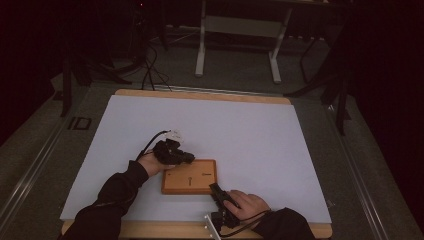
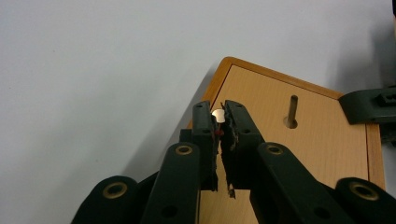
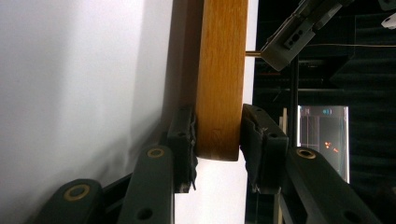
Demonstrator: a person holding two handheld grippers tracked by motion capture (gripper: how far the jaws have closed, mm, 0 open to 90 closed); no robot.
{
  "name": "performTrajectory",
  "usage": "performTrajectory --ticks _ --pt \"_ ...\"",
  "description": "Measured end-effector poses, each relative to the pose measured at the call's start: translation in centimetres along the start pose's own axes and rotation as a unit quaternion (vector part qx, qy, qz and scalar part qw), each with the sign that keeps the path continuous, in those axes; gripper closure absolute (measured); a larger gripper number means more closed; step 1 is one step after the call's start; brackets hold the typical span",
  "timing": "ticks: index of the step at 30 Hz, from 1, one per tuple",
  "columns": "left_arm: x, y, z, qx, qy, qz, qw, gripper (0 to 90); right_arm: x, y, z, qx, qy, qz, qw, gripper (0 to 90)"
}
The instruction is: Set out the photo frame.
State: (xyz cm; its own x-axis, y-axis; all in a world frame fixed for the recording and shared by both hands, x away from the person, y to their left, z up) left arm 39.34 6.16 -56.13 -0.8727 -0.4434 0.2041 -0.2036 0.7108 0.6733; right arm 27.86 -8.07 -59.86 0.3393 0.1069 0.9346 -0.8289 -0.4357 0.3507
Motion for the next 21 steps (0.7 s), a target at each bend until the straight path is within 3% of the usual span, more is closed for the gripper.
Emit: performTrajectory --ticks 8,12,16,18,21 --pt "0.0 0.0 0.0 0.002 -0.003 -0.004 1.0 83.2 0.2 0.1 0.2 0.013 0.004 -0.007 0.9999 67.4" --pt "0.0 0.6 -0.4 0.022 -0.007 -0.011 0.9997 75.9 0.7 0.1 0.4 0.024 -0.009 -0.021 0.9995 67.4" --pt "0.1 1.5 -0.8 0.035 -0.018 -0.03 0.9988 54.8 1.1 0.1 0.5 0.032 -0.009 -0.034 0.9989 67.4" --pt "0.1 1.9 -0.8 0.034 -0.023 -0.031 0.9987 44.6 1.5 0.1 0.7 0.039 -0.026 -0.045 0.9979 67.2" --pt "0.2 2.4 -0.8 0.036 -0.021 -0.032 0.9986 37.3 2.3 0.2 0.8 0.046 -0.043 -0.069 0.9956 67.3"
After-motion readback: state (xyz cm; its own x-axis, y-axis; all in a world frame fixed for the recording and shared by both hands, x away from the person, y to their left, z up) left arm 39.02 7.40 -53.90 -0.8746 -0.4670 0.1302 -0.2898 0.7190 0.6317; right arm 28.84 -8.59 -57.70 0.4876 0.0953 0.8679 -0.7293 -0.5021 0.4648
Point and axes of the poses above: each handheld gripper's, and its own axes: y roughly backward along the jaws, z roughly out of its underside, x roughly to its right, the point moved 8 cm from there along -y, roughly forward along the jaws, and after that the axes turned 1 degree about -x, right-handed, at the moved point
